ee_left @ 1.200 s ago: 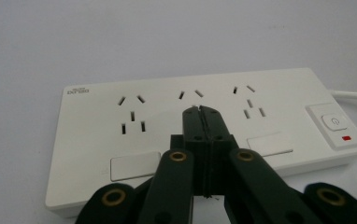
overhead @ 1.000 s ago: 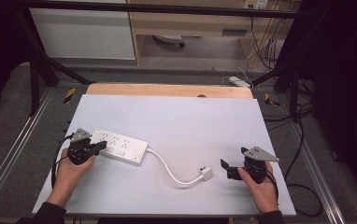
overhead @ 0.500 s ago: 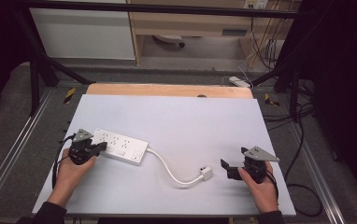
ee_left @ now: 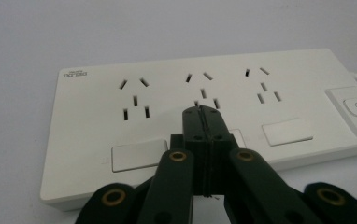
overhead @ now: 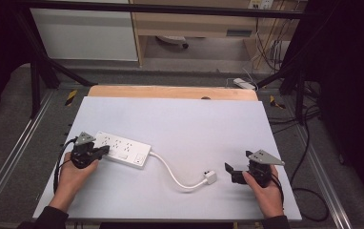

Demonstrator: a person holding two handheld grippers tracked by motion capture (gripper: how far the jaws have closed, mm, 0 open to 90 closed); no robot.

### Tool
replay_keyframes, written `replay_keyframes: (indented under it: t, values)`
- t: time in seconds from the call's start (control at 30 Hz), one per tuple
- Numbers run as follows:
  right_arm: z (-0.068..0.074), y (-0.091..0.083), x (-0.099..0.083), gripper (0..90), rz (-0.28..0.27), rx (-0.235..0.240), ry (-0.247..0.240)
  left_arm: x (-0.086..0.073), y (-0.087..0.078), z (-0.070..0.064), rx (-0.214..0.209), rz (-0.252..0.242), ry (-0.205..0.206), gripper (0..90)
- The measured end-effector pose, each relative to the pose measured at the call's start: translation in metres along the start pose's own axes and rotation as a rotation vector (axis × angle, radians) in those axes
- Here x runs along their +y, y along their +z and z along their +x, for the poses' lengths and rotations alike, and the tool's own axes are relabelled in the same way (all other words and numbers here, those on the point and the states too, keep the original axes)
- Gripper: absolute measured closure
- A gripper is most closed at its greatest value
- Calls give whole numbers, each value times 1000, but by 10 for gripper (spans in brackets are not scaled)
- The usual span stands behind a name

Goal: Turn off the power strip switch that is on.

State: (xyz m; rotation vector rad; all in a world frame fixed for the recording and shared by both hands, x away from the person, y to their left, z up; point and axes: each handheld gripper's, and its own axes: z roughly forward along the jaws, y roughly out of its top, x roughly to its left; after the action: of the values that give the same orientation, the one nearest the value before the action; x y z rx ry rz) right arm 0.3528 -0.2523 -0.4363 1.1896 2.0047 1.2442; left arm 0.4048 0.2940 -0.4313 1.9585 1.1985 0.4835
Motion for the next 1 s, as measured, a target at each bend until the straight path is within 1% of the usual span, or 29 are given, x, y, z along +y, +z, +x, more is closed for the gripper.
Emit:
replay_keyframes:
  t: [0.2,0.57,0.63,0.73,0.77,0.8,0.9,1.0]
  values:
    - [0,0,0,36,2,1,-4,0,0,0,0,-1,9,898]
    - [1,0,0,36,4,1,-6,-1,0,3,-15,-5,-7,898]
    - [1,0,0,36,5,1,-6,-2,0,3,-17,-7,-5,898]
    - [1,0,0,36,2,2,-1,-2,0,4,-23,-5,-11,899]
    - [1,0,0,36,2,0,-1,-2,1,4,-18,5,-12,899]
    - [0,0,0,36,1,0,0,-3,1,5,-12,-3,-2,900]
    - [1,0,0,36,0,2,-1,-4,1,7,-26,-9,-33,900]
    - [1,0,0,36,0,1,-3,-4,1,7,-30,-11,-35,900]
